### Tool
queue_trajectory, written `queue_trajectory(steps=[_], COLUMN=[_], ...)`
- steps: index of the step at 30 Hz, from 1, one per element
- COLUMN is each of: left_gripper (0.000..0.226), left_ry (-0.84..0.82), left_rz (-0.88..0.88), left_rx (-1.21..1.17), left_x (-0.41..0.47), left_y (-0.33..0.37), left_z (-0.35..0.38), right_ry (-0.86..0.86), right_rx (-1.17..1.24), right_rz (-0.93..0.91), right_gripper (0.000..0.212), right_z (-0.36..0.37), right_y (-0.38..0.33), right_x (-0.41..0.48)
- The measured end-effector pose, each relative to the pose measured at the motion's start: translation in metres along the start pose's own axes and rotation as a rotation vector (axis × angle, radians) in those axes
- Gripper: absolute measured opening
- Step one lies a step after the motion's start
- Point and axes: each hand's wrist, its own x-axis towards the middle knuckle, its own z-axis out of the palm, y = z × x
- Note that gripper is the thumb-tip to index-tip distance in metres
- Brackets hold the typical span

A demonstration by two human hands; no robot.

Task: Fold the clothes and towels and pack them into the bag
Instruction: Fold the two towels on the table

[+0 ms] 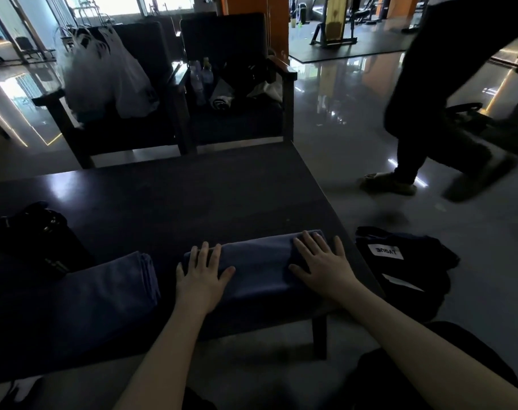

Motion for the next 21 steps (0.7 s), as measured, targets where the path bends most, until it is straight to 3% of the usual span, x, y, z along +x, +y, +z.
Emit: queue_trajectory(steps=[4, 7, 10, 18, 21], left_gripper=[0.065, 0.07, 0.061, 0.058, 0.058], left_ry=[0.062, 0.204, 0.166, 0.111, 0.09], left_rz=[0.01, 0.183, 0.323, 0.257, 0.146], left_rx=[0.106, 0.113, 0.087, -0.01, -0.074], left_x=[0.008, 0.012, 0.016, 0.018, 0.017], left_y=[0.003, 0.023, 0.042, 0.037, 0.031], left_z=[0.0, -0.003, 0.004, 0.013, 0.011], right_ry=[0.046, -0.007, 0.009, 0.087, 0.093], right_rx=[-0.015, 0.038, 0.106, 0.103, 0.1], right_rz=[-0.07, -0.182, -0.169, -0.096, -0.065], right_gripper=[0.061, 0.052, 0.051, 0.06, 0.083], right_z=[-0.012, -0.012, -0.001, 0.011, 0.012], right_y=[-0.022, -0.037, -0.032, -0.019, -0.018], right_x=[0.013, 0.028, 0.031, 0.028, 0.025])
